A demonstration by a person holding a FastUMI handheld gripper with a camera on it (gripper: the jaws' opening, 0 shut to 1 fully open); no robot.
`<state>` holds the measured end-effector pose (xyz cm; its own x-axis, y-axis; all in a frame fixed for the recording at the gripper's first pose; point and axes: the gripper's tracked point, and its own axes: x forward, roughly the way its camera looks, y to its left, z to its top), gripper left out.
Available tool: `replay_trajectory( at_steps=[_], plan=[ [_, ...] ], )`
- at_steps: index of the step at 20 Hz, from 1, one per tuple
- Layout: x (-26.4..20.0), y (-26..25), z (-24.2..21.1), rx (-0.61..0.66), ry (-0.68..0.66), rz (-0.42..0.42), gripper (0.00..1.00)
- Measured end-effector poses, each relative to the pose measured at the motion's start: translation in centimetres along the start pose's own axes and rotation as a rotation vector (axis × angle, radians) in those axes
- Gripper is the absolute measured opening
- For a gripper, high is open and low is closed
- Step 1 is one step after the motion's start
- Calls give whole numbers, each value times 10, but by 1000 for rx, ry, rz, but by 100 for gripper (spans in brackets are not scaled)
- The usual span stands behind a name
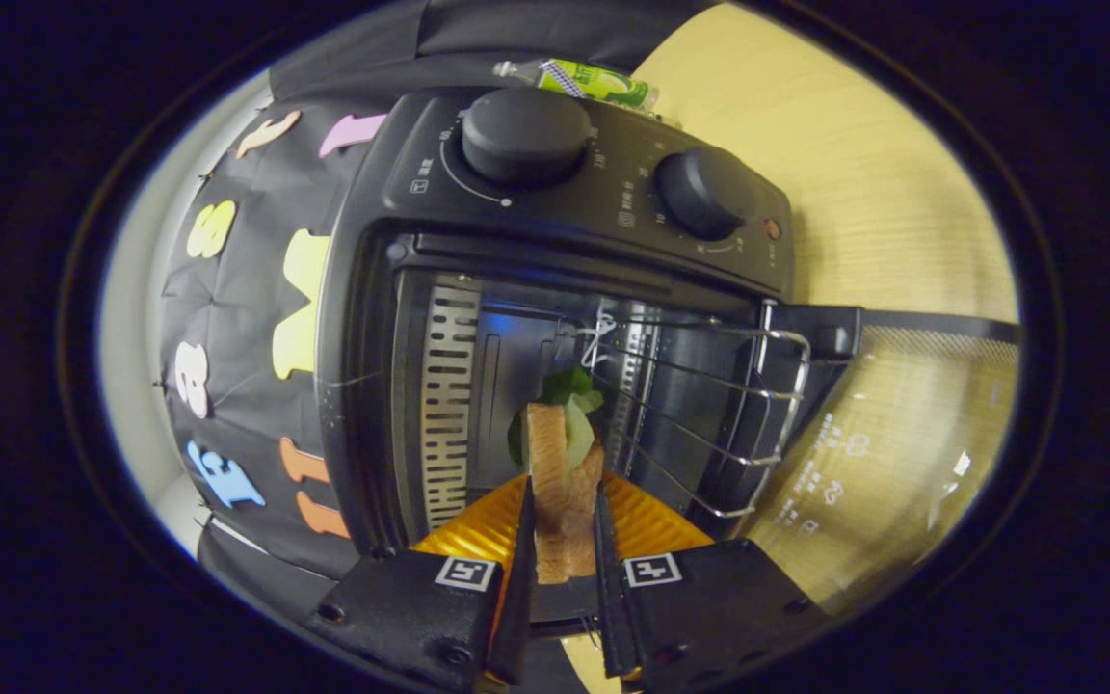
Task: Open the toaster oven, put the food inside, and close the toaster oven door.
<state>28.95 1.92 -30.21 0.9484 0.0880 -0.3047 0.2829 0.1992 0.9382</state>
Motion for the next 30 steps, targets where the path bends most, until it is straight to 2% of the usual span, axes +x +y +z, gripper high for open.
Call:
replay_trajectory(
  at_steps=[3, 5, 8, 9, 13, 18, 19, 21, 25, 27, 30],
  plan=[
    [11, 4, 0, -85, 2, -22, 37],
    [13, 5, -5, -189, 23, -35, 36],
    [6, -1, -15, -267, 67, -76, 44],
    [11, -2, -17, -296, 69, -76, 48],
    [8, 3, -25, -391, 105, -49, 55],
    [-3, 8, -39, -598, 125, -25, 74],
    [-6, 8, -43, -631, 137, -26, 81],
    [-10, 1, -38, -746, 125, -89, 94],
    [-18, -12, -28, -1002, 104, -203, 98],
    [-28, -25, -29, -1123, 140, -254, 100],
    [-36, -34, -37, -1250, 153, -280, 100]
  ],
)
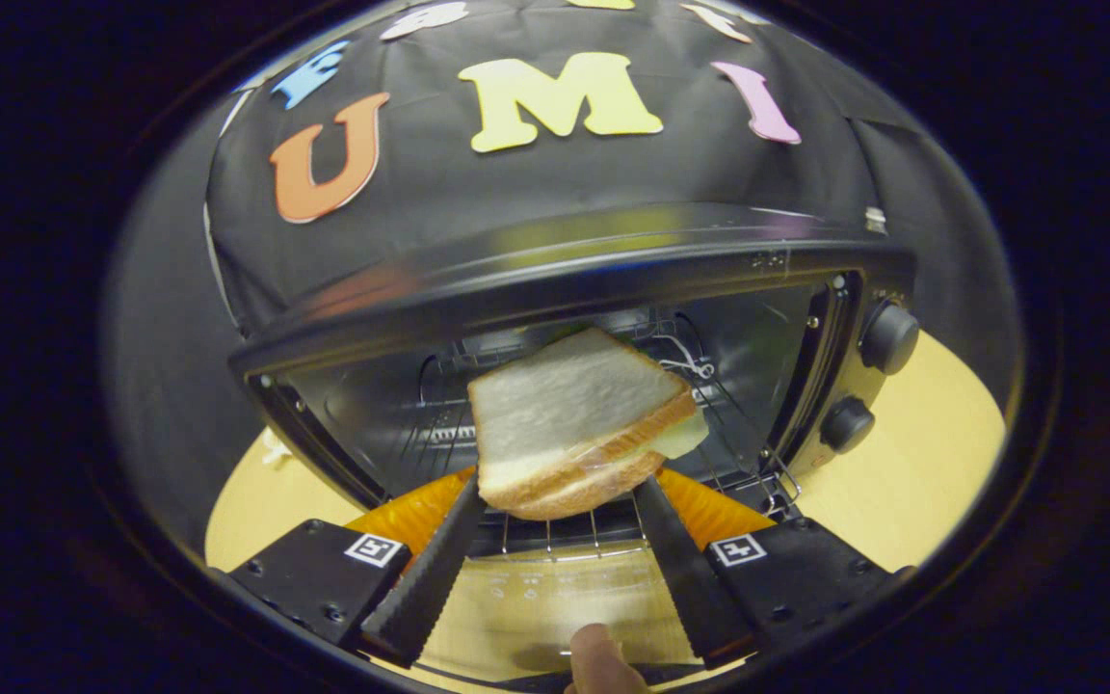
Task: Open the toaster oven, put the food inside, and close the toaster oven door.
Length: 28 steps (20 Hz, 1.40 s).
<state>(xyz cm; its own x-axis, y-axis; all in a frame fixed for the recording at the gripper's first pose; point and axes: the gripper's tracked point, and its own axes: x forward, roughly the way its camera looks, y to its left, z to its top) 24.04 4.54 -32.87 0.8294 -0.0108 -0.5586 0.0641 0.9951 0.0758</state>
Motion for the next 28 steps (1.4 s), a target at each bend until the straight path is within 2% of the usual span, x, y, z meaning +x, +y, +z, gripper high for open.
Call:
replay_trajectory(
  at_steps=[3, 5, 8, 11, 14, 17, 21, 25, 28],
  plan=[
    [-9, -8, -22, -99, 55, -58, 100],
    [-20, -11, -22, -85, 49, -68, 100],
    [-44, -8, -35, -50, 111, -23, 100],
    [-76, -11, -38, -65, 113, -39, 100],
    [-103, -3, -52, -71, 143, -3, 100],
    [-119, -14, -64, -141, 142, -48, 100],
    [-128, -19, -91, -155, 193, -45, 100],
    [-123, -22, -111, -93, 267, -43, 100],
    [-122, -24, -106, -106, 242, -54, 100]
  ],
)
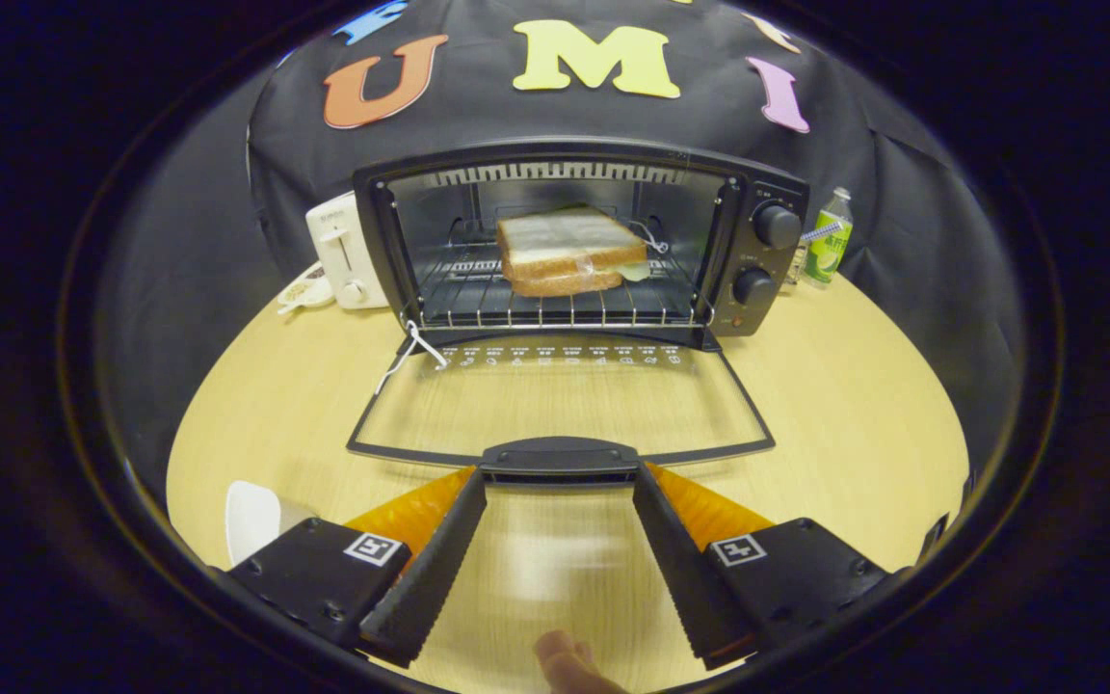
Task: Open the toaster oven, put the food inside, and close the toaster oven door.
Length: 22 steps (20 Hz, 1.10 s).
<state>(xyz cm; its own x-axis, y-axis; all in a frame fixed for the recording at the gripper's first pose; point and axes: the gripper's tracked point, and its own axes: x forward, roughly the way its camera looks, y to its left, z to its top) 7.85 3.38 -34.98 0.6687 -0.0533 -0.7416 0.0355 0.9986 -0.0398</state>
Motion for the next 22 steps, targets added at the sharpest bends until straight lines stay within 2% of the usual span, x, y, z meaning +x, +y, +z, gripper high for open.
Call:
replay_trajectory(
  at_steps=[10, 16, 22],
  plan=[
    [14, 2, -16, 63, 47, -1, 100],
    [11, 0, -8, 114, 14, 7, 99],
    [-3, 0, 6, 42, -66, -11, 100]
  ],
)
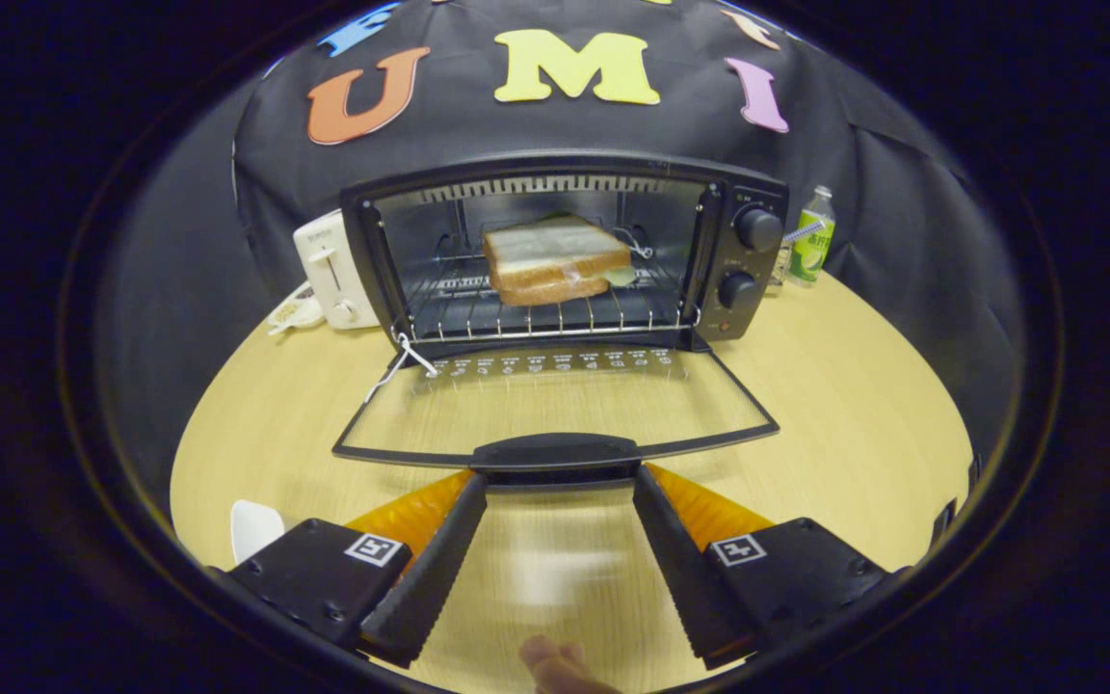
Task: Open the toaster oven, put the food inside, and close the toaster oven door.
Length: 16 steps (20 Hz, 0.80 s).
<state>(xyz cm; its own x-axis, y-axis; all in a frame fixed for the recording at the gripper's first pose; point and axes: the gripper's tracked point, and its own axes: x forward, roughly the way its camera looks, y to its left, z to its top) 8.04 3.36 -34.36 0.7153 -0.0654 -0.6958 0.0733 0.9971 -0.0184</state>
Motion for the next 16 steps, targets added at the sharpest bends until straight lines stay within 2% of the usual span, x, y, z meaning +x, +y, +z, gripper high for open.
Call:
replay_trajectory(
  at_steps=[4, 16],
  plan=[
    [-6, 1, 8, -14, -51, -7, 100],
    [-19, 2, 38, 72, -187, 18, 100]
  ],
)
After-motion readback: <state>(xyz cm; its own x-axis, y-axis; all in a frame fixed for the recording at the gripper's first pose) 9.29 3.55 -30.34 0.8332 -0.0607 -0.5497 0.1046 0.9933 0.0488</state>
